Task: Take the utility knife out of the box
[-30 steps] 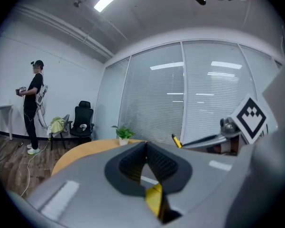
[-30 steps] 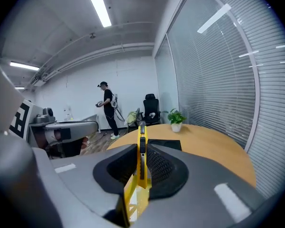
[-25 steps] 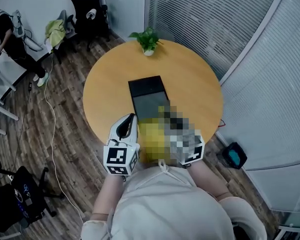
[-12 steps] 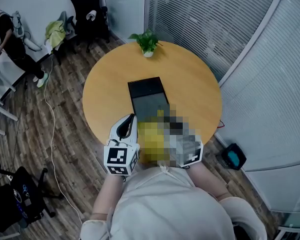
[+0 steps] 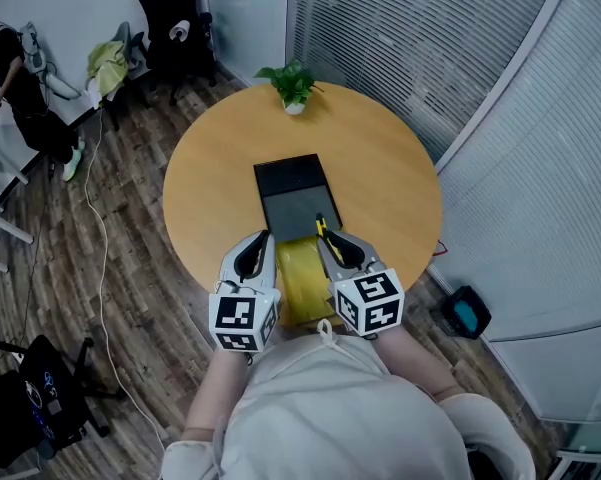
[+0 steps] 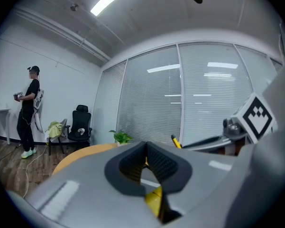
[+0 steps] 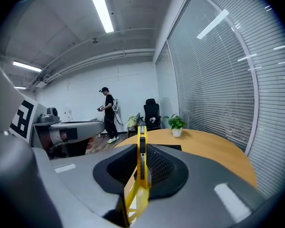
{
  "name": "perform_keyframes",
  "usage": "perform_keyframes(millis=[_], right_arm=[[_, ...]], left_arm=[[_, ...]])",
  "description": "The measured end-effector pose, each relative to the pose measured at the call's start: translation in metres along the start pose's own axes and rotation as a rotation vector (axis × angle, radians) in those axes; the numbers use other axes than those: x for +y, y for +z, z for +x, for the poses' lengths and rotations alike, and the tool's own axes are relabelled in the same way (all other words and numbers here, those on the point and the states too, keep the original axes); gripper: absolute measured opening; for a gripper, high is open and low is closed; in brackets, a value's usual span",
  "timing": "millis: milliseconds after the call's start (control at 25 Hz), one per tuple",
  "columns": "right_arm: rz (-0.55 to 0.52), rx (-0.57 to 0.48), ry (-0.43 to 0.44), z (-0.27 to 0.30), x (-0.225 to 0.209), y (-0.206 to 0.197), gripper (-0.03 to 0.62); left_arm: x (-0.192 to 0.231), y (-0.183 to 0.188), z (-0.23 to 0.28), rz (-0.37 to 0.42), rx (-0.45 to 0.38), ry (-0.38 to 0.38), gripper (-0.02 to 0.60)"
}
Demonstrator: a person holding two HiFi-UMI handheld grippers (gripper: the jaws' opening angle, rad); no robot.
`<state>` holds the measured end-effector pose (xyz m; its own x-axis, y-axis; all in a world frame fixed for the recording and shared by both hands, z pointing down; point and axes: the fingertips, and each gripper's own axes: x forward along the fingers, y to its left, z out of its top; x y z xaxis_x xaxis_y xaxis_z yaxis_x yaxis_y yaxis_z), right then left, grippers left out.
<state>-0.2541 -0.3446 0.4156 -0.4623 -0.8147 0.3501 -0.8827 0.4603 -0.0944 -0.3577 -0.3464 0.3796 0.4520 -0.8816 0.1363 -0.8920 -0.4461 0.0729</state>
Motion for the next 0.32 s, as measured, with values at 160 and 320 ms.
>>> perform_keyframes(millis=[160, 320], right_arm=[[0.011, 0.000, -0.012, -0.0007, 0.0002, -0.0024, 0.063], [0.015, -0.002, -0.023, -0.0024, 0.0008, -0.0031, 0.063]], left_arm=[[0.0007, -0.0022, -0.0016, -0.003, 0.005, -0.003, 0.005], [0.0000, -0.0025, -0.0032, 0.002, 0.007, -0.008, 0.006]])
